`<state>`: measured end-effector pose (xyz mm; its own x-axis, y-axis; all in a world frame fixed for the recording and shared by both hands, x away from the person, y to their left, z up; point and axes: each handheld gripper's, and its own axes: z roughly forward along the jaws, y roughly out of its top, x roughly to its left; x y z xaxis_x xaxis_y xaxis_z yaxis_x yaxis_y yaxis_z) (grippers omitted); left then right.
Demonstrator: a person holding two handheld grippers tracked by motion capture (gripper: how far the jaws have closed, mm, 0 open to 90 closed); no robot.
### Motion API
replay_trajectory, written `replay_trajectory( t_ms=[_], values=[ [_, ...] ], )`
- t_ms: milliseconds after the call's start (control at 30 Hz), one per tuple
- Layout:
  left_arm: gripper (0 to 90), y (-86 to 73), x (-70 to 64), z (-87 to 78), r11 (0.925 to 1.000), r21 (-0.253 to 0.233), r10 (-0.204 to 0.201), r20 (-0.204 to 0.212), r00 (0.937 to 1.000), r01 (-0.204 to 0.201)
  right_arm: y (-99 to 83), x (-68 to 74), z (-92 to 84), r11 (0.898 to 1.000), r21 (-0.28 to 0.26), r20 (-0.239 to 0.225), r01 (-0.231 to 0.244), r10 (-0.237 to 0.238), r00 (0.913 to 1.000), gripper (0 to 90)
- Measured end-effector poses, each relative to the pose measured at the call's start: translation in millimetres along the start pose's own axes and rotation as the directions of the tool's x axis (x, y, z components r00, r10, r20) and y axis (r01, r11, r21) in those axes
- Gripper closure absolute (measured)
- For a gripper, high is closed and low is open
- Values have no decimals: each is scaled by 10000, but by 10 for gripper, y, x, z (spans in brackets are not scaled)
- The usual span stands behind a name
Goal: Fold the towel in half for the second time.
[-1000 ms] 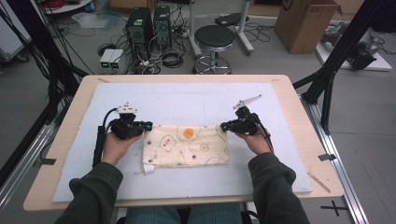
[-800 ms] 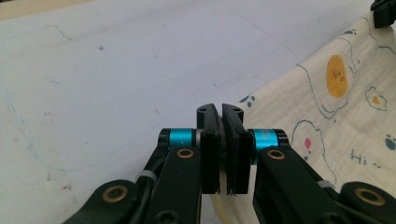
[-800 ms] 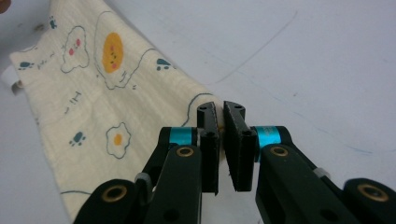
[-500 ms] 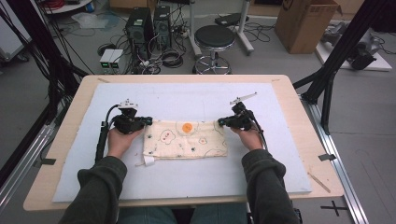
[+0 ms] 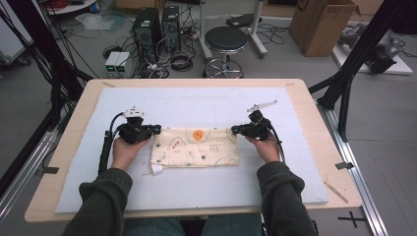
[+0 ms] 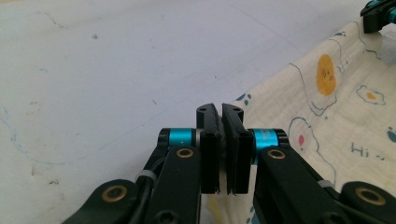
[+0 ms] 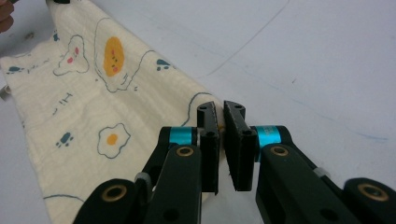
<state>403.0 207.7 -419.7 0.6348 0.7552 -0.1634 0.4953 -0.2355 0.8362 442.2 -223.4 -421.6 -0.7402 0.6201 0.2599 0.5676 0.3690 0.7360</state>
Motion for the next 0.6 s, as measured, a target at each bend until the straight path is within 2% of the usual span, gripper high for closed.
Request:
replay_trajectory(
  t_ms=[133, 200, 367, 467, 600],
  values=[
    [853, -2, -14, -62, 9999, -82, 118, 204, 9997, -117, 14, 21, -58, 9996, -256, -172, 81, -86, 9998, 847],
    [853, -22, -23, -90, 9995, -172, 259, 193, 9995, -255, 12, 33, -65, 9998, -204, -226, 63, -67, 9997, 847],
    [853, -96, -29, -127, 9993, -330, 185, 257, 9995, -176, 15, 78, -64, 9997, -112, -343, 223, -226, 9992, 847],
    [853, -104, -42, -157, 9990, -417, 202, 366, 9991, -187, 0, 98, -90, 9992, -275, -414, 285, -297, 9987, 847],
    [852, -91, -87, -184, 9978, -521, 422, 450, 9981, -399, -53, 117, -128, 9986, -411, -477, 346, -366, 9982, 846]
  ],
)
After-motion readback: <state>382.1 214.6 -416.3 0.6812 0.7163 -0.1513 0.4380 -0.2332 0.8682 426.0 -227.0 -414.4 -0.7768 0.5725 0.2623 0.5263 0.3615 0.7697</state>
